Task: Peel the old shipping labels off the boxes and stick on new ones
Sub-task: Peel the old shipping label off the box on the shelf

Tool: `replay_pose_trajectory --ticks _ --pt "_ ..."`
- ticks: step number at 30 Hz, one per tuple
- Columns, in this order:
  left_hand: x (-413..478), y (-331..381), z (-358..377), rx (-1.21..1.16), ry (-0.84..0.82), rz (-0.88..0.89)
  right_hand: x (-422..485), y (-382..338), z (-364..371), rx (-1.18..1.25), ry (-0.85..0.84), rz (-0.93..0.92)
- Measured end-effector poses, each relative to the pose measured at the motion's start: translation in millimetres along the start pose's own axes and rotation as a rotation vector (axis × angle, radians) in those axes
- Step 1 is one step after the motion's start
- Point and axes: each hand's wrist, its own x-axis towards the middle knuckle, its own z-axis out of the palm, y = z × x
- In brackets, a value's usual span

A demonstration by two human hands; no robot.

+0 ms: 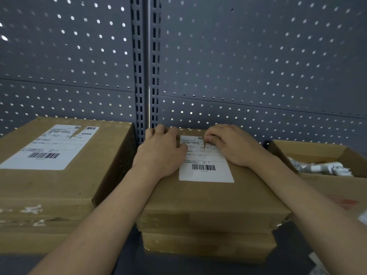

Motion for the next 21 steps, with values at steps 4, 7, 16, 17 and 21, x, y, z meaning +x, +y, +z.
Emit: replay_pose_trajectory --ticks 4,7,16,17,21 --pt "0.1 -0.3 0.1 0.005 0.002 -0.001 0.5 -1.5 -0.4 -0.033 -0.018 -0.011" --pt "-0.7 -0.3 0.4 0.002 -0.001 -0.004 0.2 -1.2 -1.2 -0.022 -0.022 -0.013" --pt "-1.6 0.6 -1.1 0.002 0.003 0.002 -1.8 -1.7 -2.0 0.01 -0.004 -0.013" --pt "-1.6 0.8 -1.0 0.0 0.004 0.002 -2.0 -1.6 -2.0 0.015 0.001 -0.007" --pt "-1.3 0.7 -0.4 0.001 -0.001 -0.004 -1.5 -5.0 -2.0 -0.046 -0.016 -0.005"
